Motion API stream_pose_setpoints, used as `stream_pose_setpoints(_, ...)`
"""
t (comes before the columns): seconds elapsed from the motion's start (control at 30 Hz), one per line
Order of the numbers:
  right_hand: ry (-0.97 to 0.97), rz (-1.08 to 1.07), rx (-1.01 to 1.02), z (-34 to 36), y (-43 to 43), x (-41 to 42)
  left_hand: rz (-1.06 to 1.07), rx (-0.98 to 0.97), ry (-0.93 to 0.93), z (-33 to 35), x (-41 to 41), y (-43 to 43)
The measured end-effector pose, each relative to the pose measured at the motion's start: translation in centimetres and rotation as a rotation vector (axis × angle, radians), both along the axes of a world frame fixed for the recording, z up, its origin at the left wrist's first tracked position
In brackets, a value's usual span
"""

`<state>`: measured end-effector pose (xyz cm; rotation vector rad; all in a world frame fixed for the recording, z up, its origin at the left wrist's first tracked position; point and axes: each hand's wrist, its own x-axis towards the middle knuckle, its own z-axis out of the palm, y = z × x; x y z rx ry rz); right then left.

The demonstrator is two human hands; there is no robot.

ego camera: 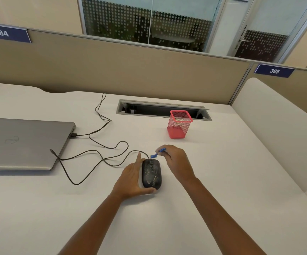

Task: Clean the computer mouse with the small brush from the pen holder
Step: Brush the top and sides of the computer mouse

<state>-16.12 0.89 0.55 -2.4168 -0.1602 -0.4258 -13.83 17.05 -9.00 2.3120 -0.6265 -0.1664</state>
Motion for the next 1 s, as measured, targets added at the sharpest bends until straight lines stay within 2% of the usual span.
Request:
stream_pose_setpoints(0.2, 0.153, 0.029, -0.036, -0.5, 0.6, -0.3, -0.006, 0.002, 0.002, 0.0, -0.1, 0.1)
stream_pose_setpoints(0.43, 0.164, 0.05, 0.032, 0.8, -0.4, -1.6, -0.011, -0.01, 0.003, 0.0, 0.0, 0.0)
stream_pose_setpoints(0.6, 0.104, -0.015, 0.033, 1.7, 0.6, 0.3, -0.004, -0.015, -0.004, 0.1, 0.0, 0.0)
stream_pose_setpoints(0.73, 0.187, -0.06, 0.011, 0.9, 1.4, 1.2, -0.01, -0.042, -0.025, 0.1, 0.0, 0.0)
stream_pose_setpoints(0.87, 0.191, -0.198, -0.002, 0.8, 0.8, 1.5, -0.015, -0.013, -0.022, -0.1, 0.0, 0.1)
stream_pose_setpoints(1.0, 0.211, -0.334, 0.173, 1.1, 0.6, 2.2, -0.026, 0.002, -0.02, -0.1, 0.1, 0.1)
